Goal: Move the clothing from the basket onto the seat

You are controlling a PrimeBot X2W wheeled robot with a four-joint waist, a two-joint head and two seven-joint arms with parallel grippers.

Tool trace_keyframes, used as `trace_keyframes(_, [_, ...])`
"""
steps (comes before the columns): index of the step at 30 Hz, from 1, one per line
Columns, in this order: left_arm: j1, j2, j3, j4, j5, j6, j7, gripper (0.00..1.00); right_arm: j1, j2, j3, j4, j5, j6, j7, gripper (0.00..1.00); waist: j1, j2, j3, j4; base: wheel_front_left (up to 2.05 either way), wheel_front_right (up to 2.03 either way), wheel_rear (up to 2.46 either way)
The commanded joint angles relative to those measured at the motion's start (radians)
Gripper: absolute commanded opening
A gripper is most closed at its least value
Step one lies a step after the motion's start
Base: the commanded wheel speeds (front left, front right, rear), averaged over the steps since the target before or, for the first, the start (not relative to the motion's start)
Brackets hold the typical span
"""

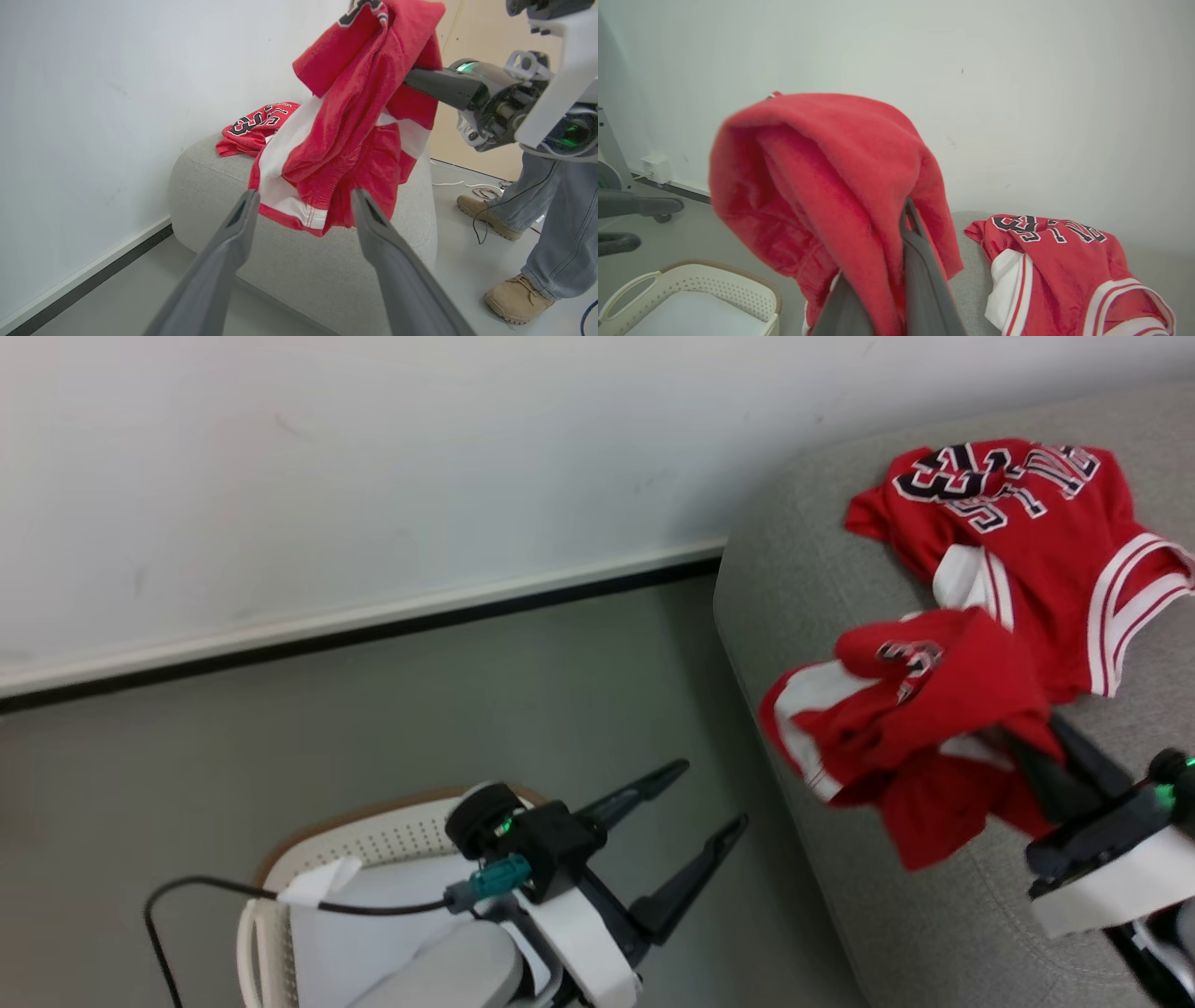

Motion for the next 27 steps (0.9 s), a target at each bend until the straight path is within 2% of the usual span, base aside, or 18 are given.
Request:
trace_keyframes(1, [-0.033, 0.017, 0.009, 0.001, 0.015, -0.002, 0.000, 1.00, -0.030, 0.000, -0.036, 0.010, -0.011, -0.002, -0.011, 0.00, 0.0000, -0.0001, 0.102, 0.016, 0.00, 0.00, 0.00])
trace_keyframes(8, [-0.184, 0.045, 0.031, 0.018, 0.061, -0.003, 0.006, 1.00, -0.167, -0.016, -0.238, 0.095, -0.036, -0.003, -0.031, 0.00, 0.0000, -0.0001, 0.337, 0.063, 0.00, 0.00, 0.00])
trace_keyframes(13, [-0.267, 0.054, 0.057, 0.033, 0.083, 0.001, 0.003, 1.00, -0.328, -0.081, -0.339, 0.158, -0.050, -0.003, 0.005, 0.00, 0.0000, -0.0001, 0.461, 0.102, 0.00, 0.00, 0.00])
trace_keyframes(21, [-0.282, 0.053, 0.122, 0.032, 0.092, 0.027, -0.001, 1.00, -0.618, -0.242, -0.518, 0.335, -0.034, -0.003, 0.124, 0.00, 0.0000, -0.0001, 0.554, 0.163, 0.00, 0.00, 0.00])
trace_keyframes(25, [-0.255, 0.056, 0.153, 0.009, 0.104, 0.029, 0.000, 1.00, -0.722, -0.295, -0.577, 0.455, -0.052, -0.003, 0.151, 0.00, 0.0000, -0.0001, 0.585, 0.188, 0.00, 0.00, 0.00])
trace_keyframes(27, [-0.244, 0.056, 0.168, -0.006, 0.109, 0.030, 0.000, 1.00, -0.750, -0.301, -0.602, 0.517, -0.072, -0.003, 0.146, 0.00, 0.0000, -0.0001, 0.601, 0.197, 0.00, 0.00, 0.00])
